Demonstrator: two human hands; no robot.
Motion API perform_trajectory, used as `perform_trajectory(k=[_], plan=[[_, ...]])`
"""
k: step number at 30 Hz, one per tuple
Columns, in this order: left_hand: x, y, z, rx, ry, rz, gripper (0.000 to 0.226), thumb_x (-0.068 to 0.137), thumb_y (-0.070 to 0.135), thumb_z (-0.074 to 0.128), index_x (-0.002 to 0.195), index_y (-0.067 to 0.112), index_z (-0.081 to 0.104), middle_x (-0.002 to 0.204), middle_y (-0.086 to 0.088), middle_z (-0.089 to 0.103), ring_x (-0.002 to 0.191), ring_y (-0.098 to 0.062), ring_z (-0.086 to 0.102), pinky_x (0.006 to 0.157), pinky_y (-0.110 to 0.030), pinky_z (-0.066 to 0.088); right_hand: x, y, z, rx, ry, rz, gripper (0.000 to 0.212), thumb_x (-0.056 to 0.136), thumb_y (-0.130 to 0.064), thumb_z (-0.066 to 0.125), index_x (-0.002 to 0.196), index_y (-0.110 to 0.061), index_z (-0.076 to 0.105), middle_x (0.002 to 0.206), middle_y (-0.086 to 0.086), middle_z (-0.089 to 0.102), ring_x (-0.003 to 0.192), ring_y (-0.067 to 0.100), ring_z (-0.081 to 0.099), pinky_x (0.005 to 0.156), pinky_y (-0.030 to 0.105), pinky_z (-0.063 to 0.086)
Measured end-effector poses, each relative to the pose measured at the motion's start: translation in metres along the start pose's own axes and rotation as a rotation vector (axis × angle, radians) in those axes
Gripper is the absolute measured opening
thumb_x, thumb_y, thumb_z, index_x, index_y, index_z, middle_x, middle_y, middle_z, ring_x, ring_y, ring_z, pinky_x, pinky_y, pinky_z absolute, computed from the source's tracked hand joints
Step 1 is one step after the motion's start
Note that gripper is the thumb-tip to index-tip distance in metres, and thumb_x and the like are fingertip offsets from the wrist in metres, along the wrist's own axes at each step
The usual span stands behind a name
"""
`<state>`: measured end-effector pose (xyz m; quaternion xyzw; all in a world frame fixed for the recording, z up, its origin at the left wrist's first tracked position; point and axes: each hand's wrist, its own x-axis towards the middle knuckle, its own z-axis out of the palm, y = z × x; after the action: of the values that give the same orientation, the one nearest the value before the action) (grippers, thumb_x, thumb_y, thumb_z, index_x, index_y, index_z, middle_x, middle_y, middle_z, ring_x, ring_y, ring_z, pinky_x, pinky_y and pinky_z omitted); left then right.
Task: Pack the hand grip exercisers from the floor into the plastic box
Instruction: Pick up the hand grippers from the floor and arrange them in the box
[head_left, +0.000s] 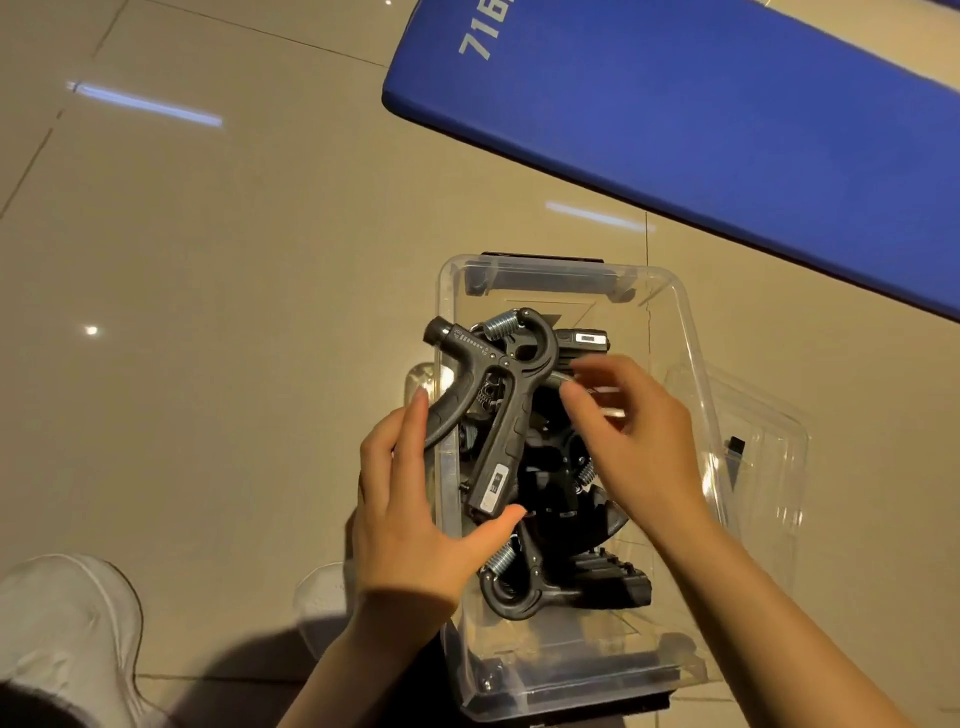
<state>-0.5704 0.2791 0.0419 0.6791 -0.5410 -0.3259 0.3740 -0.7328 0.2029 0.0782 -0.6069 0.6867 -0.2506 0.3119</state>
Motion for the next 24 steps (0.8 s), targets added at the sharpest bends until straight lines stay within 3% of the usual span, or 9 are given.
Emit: perform_trajectory(k=[4, 6, 8, 12, 16, 20, 22, 24], plan=[[0.000, -0.003, 0.003, 0.055, 0.035, 0.029, 0.112, 0.054, 0.037, 0.087, 0.142, 0.039, 0.017, 0.133, 0.015, 0.027, 0.123, -0.001, 0.034, 0.095, -0.026, 0.038, -0.042, -0.033, 0.016, 0.182, -0.026, 0.088, 0.030, 0.078, -0.033, 0.070, 0.107, -0.025, 0.067, 0.088, -0.013, 0.067, 0.082, 0.000, 0.063, 0.076, 0.021, 0.053], [-0.001, -0.003, 0.004, 0.085, 0.064, 0.035, 0.111, 0.054, 0.035, 0.087, 0.142, 0.035, 0.020, 0.132, 0.011, 0.029, 0.122, -0.011, 0.040, 0.086, -0.036, 0.051, -0.044, -0.039, 0.028, 0.121, 0.012, 0.106, 0.036, 0.077, -0.030, 0.074, 0.111, -0.026, 0.062, 0.090, -0.013, 0.064, 0.077, 0.000, 0.061, 0.072, 0.016, 0.050], [-0.001, -0.001, 0.003, 0.105, 0.075, 0.032, 0.112, 0.053, 0.032, 0.088, 0.142, 0.034, 0.020, 0.131, 0.010, 0.029, 0.120, -0.015, 0.044, 0.078, -0.042, 0.055, -0.042, -0.042, 0.033, 0.175, 0.055, 0.168, 0.042, 0.075, -0.025, 0.077, 0.111, -0.030, 0.056, 0.087, -0.010, 0.060, 0.071, 0.003, 0.059, 0.068, 0.016, 0.050], [0.003, 0.000, 0.002, 0.199, 0.081, 0.107, 0.112, 0.052, 0.039, 0.086, 0.143, 0.028, 0.022, 0.133, 0.006, 0.031, 0.119, -0.016, 0.044, 0.083, -0.038, 0.052, -0.039, -0.038, 0.035, 0.445, 0.059, 0.353, 0.050, 0.070, -0.019, 0.081, 0.108, -0.031, 0.051, 0.089, -0.004, 0.060, 0.077, 0.011, 0.063, 0.072, 0.029, 0.054], [0.004, 0.002, 0.002, 0.207, 0.059, 0.151, 0.100, 0.059, 0.060, 0.062, 0.144, 0.023, 0.023, 0.135, 0.003, 0.031, 0.123, -0.012, 0.038, 0.088, -0.030, 0.044, -0.036, -0.033, 0.032, 0.681, 0.062, 0.493, 0.055, 0.070, -0.007, 0.080, 0.116, -0.021, 0.055, 0.098, 0.005, 0.067, 0.088, 0.020, 0.068, 0.072, 0.028, 0.054], [0.008, -0.001, 0.003, 0.177, -0.064, 0.219, 0.099, 0.064, 0.062, 0.059, 0.146, 0.028, 0.014, 0.141, 0.004, 0.026, 0.127, -0.011, 0.035, 0.092, -0.027, 0.041, -0.031, -0.041, 0.006, 0.698, 0.155, 0.296, 0.053, 0.069, 0.008, 0.075, 0.109, -0.022, 0.057, 0.074, -0.008, 0.065, 0.068, 0.004, 0.062, 0.068, 0.019, 0.052], [0.011, -0.004, 0.003, 0.116, -0.097, 0.175, 0.091, 0.071, 0.061, 0.058, 0.145, 0.032, 0.014, 0.144, 0.007, 0.022, 0.129, -0.003, 0.030, 0.097, -0.021, 0.035, -0.026, -0.042, -0.020, 0.581, 0.185, 0.139, 0.057, 0.068, 0.009, 0.075, 0.108, -0.028, 0.056, 0.074, -0.009, 0.063, 0.071, 0.004, 0.060, 0.068, 0.025, 0.053], [0.010, -0.003, 0.004, -0.047, -0.063, 0.031, 0.066, 0.084, 0.052, 0.049, 0.142, 0.037, 0.023, 0.143, 0.014, 0.026, 0.125, 0.012, 0.028, 0.102, -0.017, 0.031, -0.022, -0.035, -0.046, 0.328, 0.165, -0.007, 0.057, 0.069, 0.002, 0.077, 0.107, -0.033, 0.056, 0.081, -0.010, 0.062, 0.078, 0.009, 0.061, 0.071, 0.033, 0.054]])
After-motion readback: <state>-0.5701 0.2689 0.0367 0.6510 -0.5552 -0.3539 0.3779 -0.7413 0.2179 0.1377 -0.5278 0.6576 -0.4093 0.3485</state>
